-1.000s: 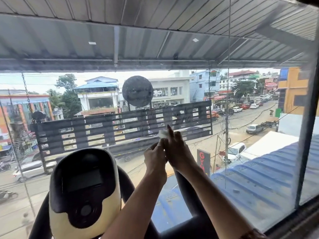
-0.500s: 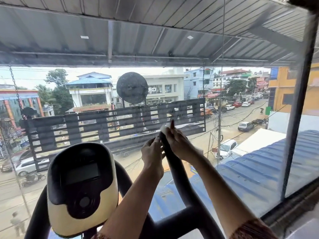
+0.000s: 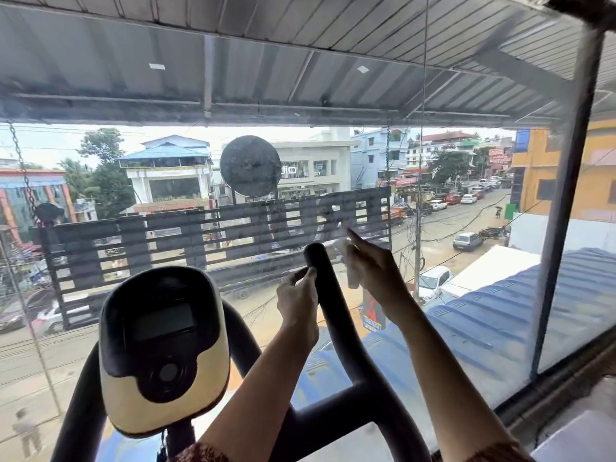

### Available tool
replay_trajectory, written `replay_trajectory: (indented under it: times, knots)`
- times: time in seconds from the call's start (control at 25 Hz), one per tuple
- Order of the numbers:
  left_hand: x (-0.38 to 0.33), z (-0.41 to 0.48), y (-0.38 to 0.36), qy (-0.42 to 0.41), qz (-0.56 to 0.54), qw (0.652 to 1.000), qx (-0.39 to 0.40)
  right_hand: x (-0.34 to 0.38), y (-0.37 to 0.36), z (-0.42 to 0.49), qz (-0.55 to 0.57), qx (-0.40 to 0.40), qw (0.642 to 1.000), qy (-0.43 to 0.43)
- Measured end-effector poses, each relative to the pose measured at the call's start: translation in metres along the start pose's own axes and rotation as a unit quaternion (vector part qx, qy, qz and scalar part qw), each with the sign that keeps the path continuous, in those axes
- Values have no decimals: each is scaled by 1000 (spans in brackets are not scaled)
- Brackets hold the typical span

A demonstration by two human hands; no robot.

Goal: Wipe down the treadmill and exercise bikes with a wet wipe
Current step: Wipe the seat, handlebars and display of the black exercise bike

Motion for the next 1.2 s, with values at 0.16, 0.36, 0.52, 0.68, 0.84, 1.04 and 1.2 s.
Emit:
replay_trajectory:
  times: [0.16, 0.36, 0.52, 0.68, 0.84, 1.04, 1.2]
  knots:
    - [-1, 0, 0, -22, 6, 1000, 18, -6, -50, -2, -85, -5, 996, -14]
    - [-12, -28, -1, -136, 151, 979, 9, -31, -27, -56, -87, 64, 992, -67]
    - [1, -63, -7, -220, 320, 920, 50, -47, -11, -100, -129, 125, 978, -106]
    - [13, -98, 0, -258, 425, 860, 112, -49, 7, -130, -126, 120, 974, -143]
    - [23, -146, 10, -323, 533, 764, 167, -52, 26, -163, -114, 91, 976, -162]
    - [39, -193, 43, -422, 592, 658, 198, -34, 49, -227, -92, -20, 974, -205]
    - [33, -221, 99, -345, 472, 782, 214, 7, 13, -304, -108, -157, 979, -66]
Point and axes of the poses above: each hand's wrist, its own z-axis towards the middle knuckle, its own y-axis out of the back of the hand, x = y × z, the point moved 7 cm from there along z, towards the middle knuckle, and after that the axes turned 7 degrees about -x, right-handed, at the moved point
